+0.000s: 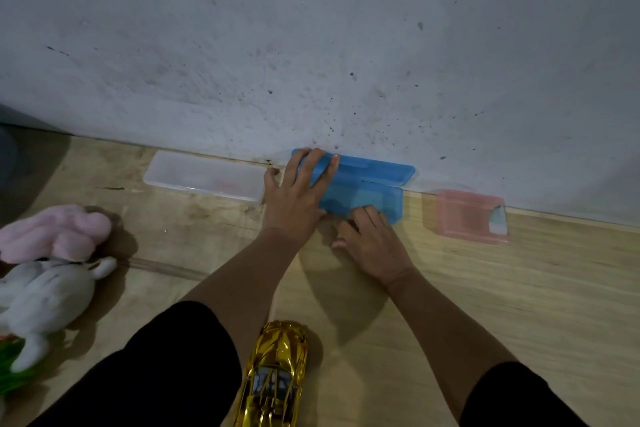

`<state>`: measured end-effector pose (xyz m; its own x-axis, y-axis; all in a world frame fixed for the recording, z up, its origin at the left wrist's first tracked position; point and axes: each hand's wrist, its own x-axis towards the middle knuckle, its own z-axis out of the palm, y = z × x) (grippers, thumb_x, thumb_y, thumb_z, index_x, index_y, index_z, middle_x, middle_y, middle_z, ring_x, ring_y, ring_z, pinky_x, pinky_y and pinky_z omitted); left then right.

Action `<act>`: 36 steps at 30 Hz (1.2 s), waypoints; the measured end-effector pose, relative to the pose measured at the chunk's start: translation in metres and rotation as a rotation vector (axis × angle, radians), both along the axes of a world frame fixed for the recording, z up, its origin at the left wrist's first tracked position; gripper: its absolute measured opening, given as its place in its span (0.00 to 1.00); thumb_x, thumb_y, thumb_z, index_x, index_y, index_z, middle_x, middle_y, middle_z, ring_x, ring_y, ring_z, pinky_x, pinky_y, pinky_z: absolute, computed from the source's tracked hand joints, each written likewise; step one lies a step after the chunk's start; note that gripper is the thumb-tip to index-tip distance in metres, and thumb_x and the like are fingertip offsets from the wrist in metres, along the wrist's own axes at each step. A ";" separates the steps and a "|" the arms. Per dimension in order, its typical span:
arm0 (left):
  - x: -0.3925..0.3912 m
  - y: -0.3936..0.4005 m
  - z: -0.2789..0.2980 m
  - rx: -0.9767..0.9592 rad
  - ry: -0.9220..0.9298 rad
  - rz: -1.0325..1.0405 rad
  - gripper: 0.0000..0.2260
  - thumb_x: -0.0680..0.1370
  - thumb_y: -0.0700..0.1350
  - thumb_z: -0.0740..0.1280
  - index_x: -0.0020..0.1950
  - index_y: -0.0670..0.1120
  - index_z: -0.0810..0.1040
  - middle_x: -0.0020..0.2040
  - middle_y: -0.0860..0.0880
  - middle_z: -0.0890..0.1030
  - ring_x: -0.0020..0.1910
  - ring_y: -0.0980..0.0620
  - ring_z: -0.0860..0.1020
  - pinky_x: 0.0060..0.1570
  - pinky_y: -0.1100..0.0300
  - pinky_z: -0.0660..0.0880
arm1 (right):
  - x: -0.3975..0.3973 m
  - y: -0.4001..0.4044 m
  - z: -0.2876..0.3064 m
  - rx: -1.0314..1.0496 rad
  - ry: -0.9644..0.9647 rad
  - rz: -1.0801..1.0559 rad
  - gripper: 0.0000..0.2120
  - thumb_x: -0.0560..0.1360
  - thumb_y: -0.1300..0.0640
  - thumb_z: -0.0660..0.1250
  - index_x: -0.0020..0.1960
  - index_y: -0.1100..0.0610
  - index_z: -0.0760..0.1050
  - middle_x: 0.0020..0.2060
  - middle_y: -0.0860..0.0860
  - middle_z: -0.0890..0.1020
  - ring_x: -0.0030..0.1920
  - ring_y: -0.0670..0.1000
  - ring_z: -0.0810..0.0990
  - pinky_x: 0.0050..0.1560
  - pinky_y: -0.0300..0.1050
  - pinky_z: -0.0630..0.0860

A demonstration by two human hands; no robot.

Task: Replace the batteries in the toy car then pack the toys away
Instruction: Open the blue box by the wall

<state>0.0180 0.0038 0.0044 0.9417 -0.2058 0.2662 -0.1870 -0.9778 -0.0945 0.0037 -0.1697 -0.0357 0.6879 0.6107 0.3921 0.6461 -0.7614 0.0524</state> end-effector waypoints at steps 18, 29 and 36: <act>0.002 0.003 -0.011 -0.060 -0.148 -0.049 0.40 0.64 0.44 0.73 0.73 0.51 0.61 0.69 0.46 0.62 0.67 0.45 0.63 0.49 0.44 0.70 | 0.013 -0.005 0.014 -0.198 0.068 -0.048 0.20 0.76 0.44 0.49 0.68 0.42 0.61 0.58 0.57 0.77 0.57 0.57 0.74 0.51 0.51 0.65; -0.010 -0.002 -0.015 0.013 -0.182 -0.032 0.41 0.59 0.54 0.79 0.70 0.56 0.66 0.60 0.48 0.69 0.57 0.47 0.67 0.49 0.44 0.74 | 0.000 -0.014 0.030 -0.065 -0.025 -0.341 0.25 0.78 0.45 0.54 0.72 0.52 0.60 0.60 0.56 0.76 0.64 0.57 0.68 0.65 0.66 0.59; -0.024 0.009 -0.028 -0.006 -0.192 -0.111 0.20 0.71 0.51 0.70 0.63 0.52 0.77 0.56 0.50 0.80 0.55 0.51 0.69 0.52 0.47 0.64 | -0.018 -0.021 0.020 -0.035 0.064 -0.330 0.22 0.78 0.47 0.53 0.63 0.58 0.74 0.57 0.53 0.80 0.61 0.54 0.75 0.63 0.65 0.62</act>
<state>-0.0060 0.0128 -0.0235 0.8454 -0.3027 0.4401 -0.2722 -0.9531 -0.1327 -0.0144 -0.1911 -0.0159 0.8733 0.3636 0.3243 0.3682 -0.9284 0.0492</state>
